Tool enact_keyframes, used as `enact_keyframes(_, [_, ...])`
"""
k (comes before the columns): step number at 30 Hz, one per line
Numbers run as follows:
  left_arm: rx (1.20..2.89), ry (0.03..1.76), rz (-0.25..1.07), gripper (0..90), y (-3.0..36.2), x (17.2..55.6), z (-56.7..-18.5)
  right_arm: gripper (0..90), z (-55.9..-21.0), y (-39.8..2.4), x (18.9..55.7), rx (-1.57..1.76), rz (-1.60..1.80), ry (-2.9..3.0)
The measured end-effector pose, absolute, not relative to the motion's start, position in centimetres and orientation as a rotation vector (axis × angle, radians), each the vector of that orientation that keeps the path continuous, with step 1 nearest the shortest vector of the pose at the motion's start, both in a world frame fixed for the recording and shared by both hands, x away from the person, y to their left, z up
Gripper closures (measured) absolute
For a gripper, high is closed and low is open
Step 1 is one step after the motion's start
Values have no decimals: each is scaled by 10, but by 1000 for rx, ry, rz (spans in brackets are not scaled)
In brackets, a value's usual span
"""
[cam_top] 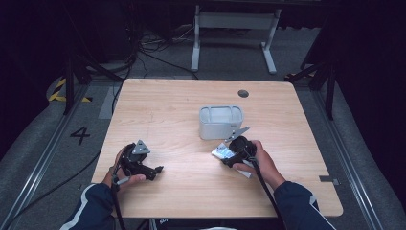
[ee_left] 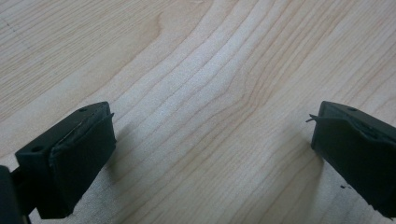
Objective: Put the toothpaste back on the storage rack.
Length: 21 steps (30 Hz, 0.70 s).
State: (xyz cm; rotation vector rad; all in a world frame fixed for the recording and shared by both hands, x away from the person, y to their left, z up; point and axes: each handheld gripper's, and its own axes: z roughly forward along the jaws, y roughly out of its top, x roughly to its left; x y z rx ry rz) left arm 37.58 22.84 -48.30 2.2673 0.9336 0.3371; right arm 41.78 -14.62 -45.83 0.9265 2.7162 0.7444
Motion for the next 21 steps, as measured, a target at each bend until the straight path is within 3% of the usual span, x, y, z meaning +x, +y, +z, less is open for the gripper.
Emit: enact_keyframes(21, [2265,932,345,1,228,376,-483,598,-448,-149,409,841,776,2741])
